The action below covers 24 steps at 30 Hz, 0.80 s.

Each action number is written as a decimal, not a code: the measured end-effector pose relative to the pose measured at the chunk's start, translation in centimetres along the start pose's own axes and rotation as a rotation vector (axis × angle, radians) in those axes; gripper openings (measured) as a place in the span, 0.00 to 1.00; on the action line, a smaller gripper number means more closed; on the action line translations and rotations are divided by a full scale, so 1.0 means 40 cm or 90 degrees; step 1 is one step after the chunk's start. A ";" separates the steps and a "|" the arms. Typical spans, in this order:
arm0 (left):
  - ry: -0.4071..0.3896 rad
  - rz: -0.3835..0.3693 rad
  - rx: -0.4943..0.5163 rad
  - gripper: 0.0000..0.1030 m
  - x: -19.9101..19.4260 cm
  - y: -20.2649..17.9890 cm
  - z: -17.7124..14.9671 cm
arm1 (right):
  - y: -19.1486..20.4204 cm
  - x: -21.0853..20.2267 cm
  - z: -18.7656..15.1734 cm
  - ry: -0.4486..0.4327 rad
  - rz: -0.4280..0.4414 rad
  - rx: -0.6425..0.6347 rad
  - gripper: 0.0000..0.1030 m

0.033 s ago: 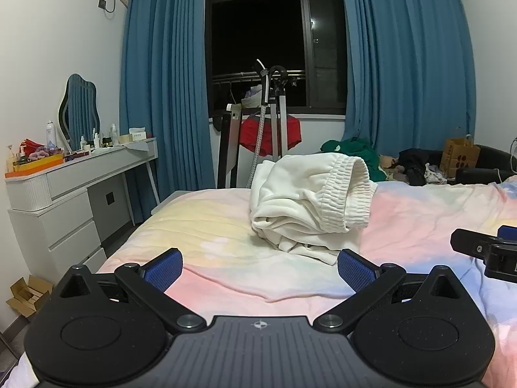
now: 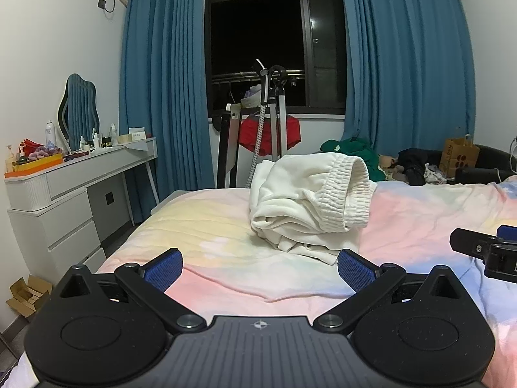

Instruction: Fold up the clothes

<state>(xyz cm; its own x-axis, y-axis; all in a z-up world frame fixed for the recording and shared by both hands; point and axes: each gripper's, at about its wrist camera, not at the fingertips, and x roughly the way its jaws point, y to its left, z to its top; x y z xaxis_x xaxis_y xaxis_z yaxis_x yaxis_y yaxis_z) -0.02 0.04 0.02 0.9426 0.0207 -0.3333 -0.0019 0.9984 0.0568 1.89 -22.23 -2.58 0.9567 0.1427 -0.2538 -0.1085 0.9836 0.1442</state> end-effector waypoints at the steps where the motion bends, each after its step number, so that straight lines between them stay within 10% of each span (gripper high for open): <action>1: 0.002 0.000 0.000 1.00 0.000 0.001 0.000 | 0.002 -0.002 -0.001 -0.002 0.000 -0.002 0.93; 24: 0.019 0.002 0.008 1.00 0.020 0.000 -0.020 | 0.000 -0.007 0.002 -0.010 0.007 0.003 0.93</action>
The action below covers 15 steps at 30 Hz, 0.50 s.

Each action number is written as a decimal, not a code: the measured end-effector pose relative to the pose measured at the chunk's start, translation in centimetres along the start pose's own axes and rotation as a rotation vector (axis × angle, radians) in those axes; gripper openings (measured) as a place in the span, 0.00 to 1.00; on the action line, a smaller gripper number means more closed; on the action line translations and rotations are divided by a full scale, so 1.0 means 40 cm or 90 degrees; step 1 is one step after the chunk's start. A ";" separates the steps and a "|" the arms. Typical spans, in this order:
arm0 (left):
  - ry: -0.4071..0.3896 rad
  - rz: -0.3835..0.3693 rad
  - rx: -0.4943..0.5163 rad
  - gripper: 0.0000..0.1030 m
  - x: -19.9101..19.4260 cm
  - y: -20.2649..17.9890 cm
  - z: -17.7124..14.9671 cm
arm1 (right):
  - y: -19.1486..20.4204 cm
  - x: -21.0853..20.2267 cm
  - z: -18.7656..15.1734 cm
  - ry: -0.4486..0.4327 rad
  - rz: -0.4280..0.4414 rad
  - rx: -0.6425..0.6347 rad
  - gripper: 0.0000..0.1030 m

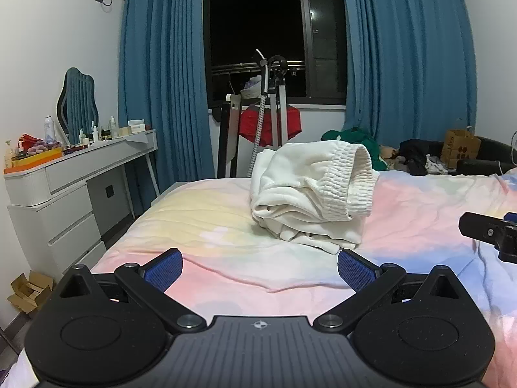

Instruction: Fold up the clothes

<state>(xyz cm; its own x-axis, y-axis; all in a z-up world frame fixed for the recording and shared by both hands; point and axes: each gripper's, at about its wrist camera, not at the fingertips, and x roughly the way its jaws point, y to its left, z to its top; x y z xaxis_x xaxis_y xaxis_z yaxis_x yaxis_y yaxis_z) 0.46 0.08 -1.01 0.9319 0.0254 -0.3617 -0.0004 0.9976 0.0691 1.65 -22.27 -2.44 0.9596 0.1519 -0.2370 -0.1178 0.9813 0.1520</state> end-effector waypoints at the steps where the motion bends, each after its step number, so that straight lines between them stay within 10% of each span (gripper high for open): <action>1: 0.000 -0.003 0.000 1.00 -0.002 0.000 0.000 | 0.002 -0.002 0.001 -0.001 0.002 0.000 0.93; 15: -0.008 -0.011 -0.011 1.00 -0.006 0.011 -0.003 | -0.002 -0.018 0.020 -0.006 0.017 0.029 1.00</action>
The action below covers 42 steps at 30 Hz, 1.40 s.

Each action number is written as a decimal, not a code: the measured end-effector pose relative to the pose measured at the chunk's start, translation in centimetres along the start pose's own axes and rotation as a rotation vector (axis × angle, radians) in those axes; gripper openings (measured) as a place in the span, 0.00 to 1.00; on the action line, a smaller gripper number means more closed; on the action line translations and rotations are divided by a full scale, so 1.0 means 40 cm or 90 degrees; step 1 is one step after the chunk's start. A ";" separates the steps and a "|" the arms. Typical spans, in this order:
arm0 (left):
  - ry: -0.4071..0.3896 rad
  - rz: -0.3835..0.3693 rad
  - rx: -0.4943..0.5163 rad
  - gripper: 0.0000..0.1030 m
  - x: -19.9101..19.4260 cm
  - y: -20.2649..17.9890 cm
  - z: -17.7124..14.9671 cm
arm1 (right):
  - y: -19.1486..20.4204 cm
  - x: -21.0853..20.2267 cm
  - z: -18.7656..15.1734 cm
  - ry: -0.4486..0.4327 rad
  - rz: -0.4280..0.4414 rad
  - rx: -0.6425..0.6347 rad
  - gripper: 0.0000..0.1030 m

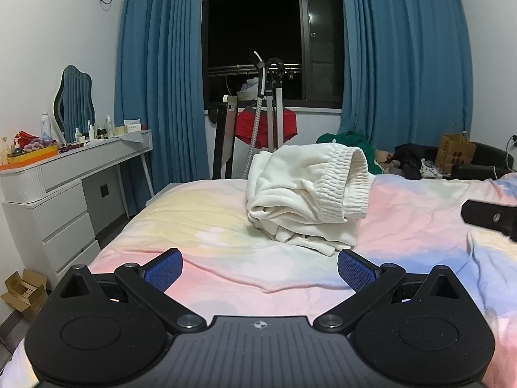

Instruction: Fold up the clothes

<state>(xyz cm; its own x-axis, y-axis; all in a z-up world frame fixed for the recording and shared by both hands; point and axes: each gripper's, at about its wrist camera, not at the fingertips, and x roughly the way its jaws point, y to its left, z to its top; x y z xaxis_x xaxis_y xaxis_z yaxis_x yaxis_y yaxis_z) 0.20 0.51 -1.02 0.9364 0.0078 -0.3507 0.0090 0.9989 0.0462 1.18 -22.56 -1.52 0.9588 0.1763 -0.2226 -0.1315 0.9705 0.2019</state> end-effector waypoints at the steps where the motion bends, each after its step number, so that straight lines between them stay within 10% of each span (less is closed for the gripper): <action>1: -0.002 0.002 0.000 1.00 0.001 0.000 -0.001 | -0.001 -0.003 0.002 -0.002 0.003 0.002 1.00; 23: 0.029 -0.038 0.123 0.99 0.165 -0.162 -0.029 | -0.080 -0.045 0.040 -0.010 0.031 0.097 1.00; 42: -0.048 0.094 0.296 0.87 0.588 -0.389 0.169 | -0.154 0.008 0.014 0.016 -0.006 0.163 1.00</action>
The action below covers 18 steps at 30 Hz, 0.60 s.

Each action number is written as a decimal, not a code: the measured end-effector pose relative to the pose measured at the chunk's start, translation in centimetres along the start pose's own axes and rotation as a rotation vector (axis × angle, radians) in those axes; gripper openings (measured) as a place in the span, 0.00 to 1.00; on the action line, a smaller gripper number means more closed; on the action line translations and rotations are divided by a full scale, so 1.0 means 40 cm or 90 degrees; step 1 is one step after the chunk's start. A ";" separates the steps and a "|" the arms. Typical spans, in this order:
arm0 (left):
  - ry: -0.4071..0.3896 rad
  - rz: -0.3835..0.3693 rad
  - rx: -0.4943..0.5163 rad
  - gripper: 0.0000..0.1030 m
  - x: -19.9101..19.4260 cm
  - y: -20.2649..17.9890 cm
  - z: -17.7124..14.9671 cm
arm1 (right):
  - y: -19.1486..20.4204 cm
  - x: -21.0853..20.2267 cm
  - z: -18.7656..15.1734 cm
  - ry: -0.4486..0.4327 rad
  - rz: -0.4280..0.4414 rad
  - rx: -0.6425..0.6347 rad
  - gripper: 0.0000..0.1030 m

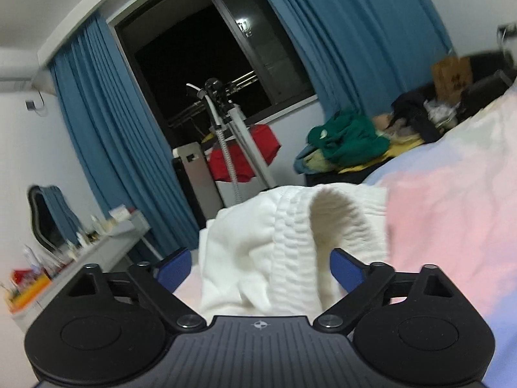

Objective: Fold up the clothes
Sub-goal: 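Grasp the white sweatpants waistband with the left gripper and lift it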

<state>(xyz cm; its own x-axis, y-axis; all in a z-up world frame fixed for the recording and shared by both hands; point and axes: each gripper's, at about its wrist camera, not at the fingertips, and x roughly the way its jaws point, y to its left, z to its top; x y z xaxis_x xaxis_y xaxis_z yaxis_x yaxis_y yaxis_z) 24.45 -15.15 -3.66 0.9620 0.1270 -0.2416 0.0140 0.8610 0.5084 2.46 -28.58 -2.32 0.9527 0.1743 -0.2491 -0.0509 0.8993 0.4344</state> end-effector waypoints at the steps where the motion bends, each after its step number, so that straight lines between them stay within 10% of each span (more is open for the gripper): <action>1: 0.002 0.009 0.003 0.86 0.019 -0.009 0.006 | -0.005 0.006 -0.002 0.003 -0.001 0.005 0.99; 8: -0.008 0.051 0.001 0.76 0.132 -0.051 0.063 | -0.053 0.078 -0.016 0.021 -0.031 0.034 0.99; 14: -0.011 0.060 -0.041 0.21 0.107 -0.027 0.091 | -0.080 0.123 -0.033 0.023 -0.045 0.051 0.99; 18: -0.012 0.061 -0.072 0.14 0.065 0.000 0.105 | -0.079 0.120 -0.037 0.010 -0.060 0.038 0.99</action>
<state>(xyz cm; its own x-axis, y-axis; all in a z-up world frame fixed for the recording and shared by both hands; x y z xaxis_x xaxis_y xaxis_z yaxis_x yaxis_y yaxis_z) 28.09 -16.87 -0.82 0.9625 0.2030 -0.1802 -0.1080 0.8954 0.4320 6.77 -30.01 -6.16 0.9474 0.0966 -0.3052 0.0575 0.8866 0.4590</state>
